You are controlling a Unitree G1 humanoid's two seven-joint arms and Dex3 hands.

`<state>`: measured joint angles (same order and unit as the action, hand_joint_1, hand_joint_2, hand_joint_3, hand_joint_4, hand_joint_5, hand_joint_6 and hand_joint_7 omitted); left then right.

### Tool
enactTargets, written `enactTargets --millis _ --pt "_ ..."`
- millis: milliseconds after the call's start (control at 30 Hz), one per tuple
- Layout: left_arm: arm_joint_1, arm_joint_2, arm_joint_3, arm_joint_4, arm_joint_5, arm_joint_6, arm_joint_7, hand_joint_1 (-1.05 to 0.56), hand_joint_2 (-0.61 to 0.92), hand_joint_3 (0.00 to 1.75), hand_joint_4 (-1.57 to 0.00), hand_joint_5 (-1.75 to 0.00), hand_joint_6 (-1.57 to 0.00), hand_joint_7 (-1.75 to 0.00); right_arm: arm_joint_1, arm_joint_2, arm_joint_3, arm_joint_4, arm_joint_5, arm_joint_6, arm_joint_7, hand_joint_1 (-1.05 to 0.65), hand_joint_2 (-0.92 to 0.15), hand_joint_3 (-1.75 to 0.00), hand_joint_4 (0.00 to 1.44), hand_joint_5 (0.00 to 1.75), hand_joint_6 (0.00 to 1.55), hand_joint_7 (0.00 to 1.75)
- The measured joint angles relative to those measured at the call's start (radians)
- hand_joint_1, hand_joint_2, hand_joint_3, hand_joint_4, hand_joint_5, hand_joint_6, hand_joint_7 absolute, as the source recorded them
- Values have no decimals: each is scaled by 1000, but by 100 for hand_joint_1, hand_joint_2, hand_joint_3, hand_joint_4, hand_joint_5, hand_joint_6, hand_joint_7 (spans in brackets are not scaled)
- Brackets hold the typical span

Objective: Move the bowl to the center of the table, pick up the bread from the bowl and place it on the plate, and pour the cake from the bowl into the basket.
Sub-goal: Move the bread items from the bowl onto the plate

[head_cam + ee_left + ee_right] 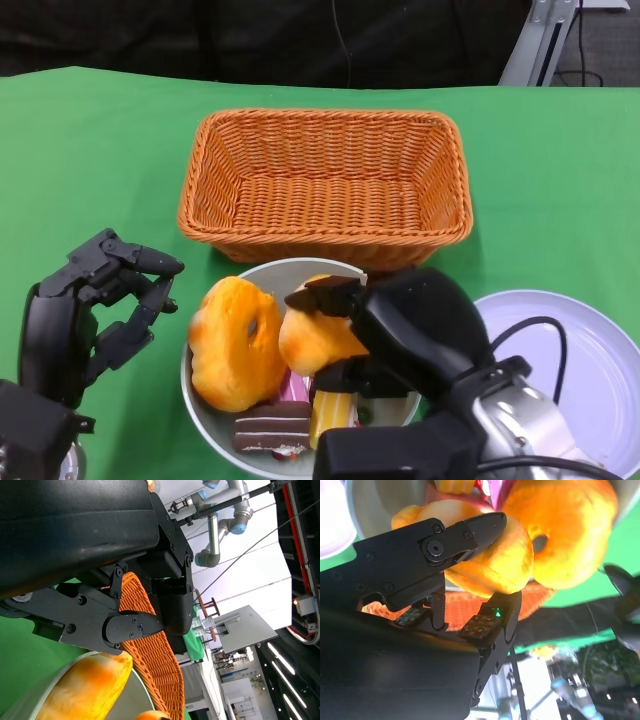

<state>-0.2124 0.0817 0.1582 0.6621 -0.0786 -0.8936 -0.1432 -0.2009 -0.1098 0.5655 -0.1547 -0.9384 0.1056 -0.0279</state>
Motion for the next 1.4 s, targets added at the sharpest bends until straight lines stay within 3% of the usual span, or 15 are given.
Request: enactTargets --millis 600,767,1100,1400 --pt "-6 2 3 11 8 -2 1 -16 90 44 -71 -153 -74 -117 91 -11 -105 -232 117 -12 41 -18 -92 -1 88 133 121 11" --pt "-8 2 3 11 10 -4 1 -17 90 43 -70 -153 -74 -117 145 -38 -189 -334 147 -16 69 -14 -92 -1 80 157 120 16" --pt "-11 10 6 15 7 -4 0 -15 91 41 -71 -152 -75 -114 248 -92 -363 -465 239 -20 133 -11 -91 0 82 152 119 20" --pt "-13 17 8 21 4 -6 0 -17 91 39 -71 -154 -74 -115 373 -132 -485 -497 267 -21 154 -10 -91 -1 80 162 116 29"
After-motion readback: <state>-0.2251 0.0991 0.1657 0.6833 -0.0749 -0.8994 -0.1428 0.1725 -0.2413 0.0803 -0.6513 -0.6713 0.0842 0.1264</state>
